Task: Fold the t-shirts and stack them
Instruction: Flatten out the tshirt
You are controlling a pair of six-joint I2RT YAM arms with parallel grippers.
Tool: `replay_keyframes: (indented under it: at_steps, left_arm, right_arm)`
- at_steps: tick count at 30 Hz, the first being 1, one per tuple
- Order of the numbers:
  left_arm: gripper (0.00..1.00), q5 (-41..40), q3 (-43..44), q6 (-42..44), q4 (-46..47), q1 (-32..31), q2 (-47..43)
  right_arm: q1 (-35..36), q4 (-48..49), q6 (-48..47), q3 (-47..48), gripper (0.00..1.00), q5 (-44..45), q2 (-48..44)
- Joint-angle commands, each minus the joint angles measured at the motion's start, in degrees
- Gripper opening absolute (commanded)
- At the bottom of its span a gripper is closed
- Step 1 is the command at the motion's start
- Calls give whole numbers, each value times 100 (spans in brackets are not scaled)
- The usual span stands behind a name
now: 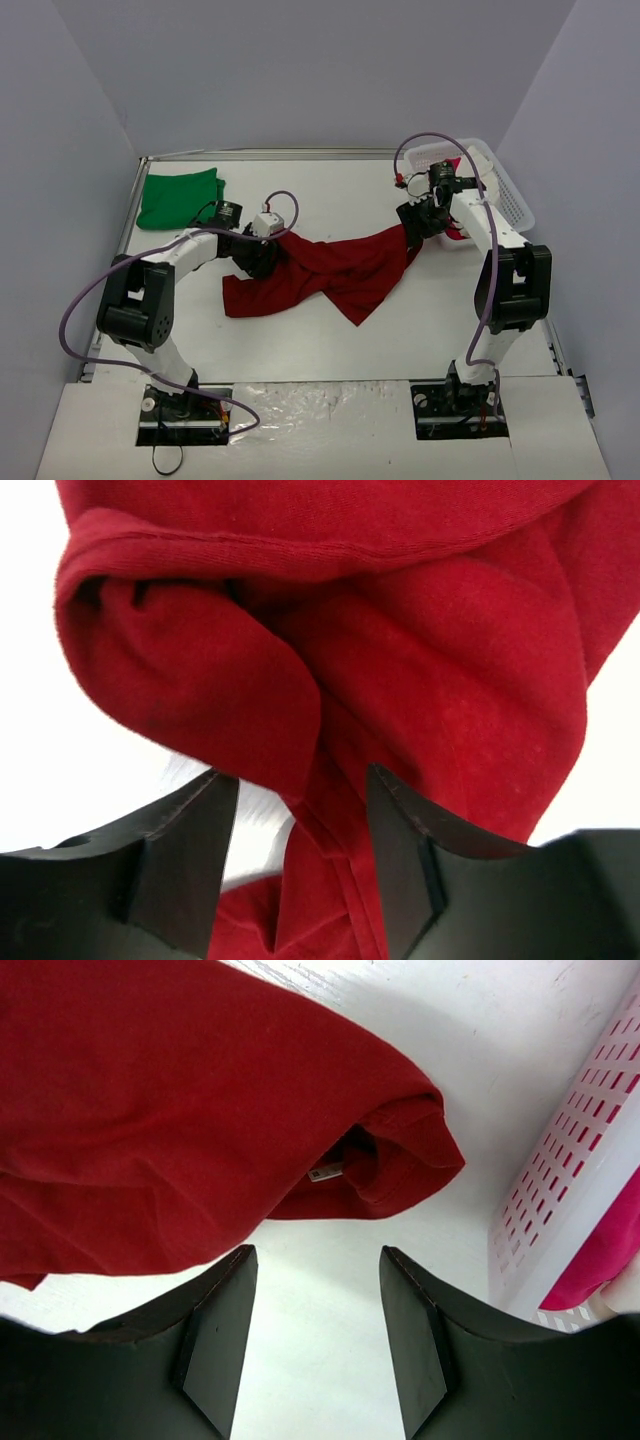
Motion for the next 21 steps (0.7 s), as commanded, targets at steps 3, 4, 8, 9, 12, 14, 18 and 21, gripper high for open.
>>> replay_keyframes:
  at_steps: [3,4,8,9,12,14,18,21]
  left_arm:
    - [34,92,132,8,164,-86,151]
    - [26,74,141,9,155,-86,203]
    - [2,-40,150,0,138,-86,178]
    - [2,-75,150,0,129,-77,143]
    - [2,-163,246,-27,-20,-59,-103]
    - [2,-286,386,34,-212,-59,-253]
    - [2,-462,633,79,-504,37,-324]
    - [2,-506,650,44,-574,107,-376]
  right_arm:
    - [54,-77,1,-99,49,-87,-206]
    - [63,-76,1,-99,49,-70,-224]
    - [125,-103,-95,-230,49,-61,-426]
    - [160,-129,-139,-274,49,-61,-487]
    - [396,-304,-394,-441,49,-53,-803]
    - [677,-410,-534,-538,49,-26,-1022]
    - [1468,-744,-614,-950,49,158,-1322]
    - [2092,-876,-553,-1162,49,377,-1445]
